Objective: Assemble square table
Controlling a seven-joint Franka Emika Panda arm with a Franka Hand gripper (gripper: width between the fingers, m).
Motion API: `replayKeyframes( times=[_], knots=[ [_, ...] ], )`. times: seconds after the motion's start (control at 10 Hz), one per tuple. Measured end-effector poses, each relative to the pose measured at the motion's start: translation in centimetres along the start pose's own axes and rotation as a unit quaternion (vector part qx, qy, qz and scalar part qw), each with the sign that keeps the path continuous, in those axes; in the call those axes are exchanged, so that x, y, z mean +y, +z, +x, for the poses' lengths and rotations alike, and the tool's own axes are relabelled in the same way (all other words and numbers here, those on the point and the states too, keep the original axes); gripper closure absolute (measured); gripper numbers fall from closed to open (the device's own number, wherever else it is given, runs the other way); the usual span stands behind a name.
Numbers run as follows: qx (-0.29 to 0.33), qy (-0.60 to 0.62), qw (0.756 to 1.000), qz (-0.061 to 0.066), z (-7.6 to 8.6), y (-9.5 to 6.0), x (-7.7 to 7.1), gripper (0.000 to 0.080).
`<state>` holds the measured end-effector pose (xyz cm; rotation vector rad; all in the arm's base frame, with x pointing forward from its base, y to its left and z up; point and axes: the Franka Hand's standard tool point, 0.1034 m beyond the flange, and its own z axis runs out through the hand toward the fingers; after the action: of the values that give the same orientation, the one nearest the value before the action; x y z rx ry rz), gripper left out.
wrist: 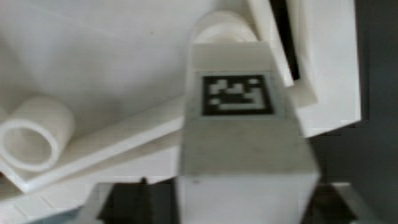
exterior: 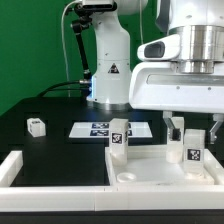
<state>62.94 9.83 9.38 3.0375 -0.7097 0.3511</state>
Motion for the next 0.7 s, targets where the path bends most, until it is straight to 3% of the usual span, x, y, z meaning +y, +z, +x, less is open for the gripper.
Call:
replayKeyframes(
  times=[0.3, 0.4, 0.5, 0.7],
  knots=[
    [0.002, 0.119, 0.993, 0.000, -0.03, 0.13, 0.06, 0.0511],
    [0.014, 0.176, 0.984, 0.006, 0.08, 0.19, 0.12, 0.0511],
    [0.008, 0.243, 0.970, 0.008, -0.01, 0.16, 0.04, 0.0511],
    [-0.013, 0.403, 0.915, 0.007, -0.77, -0.10, -0.70, 0.0511]
  ],
)
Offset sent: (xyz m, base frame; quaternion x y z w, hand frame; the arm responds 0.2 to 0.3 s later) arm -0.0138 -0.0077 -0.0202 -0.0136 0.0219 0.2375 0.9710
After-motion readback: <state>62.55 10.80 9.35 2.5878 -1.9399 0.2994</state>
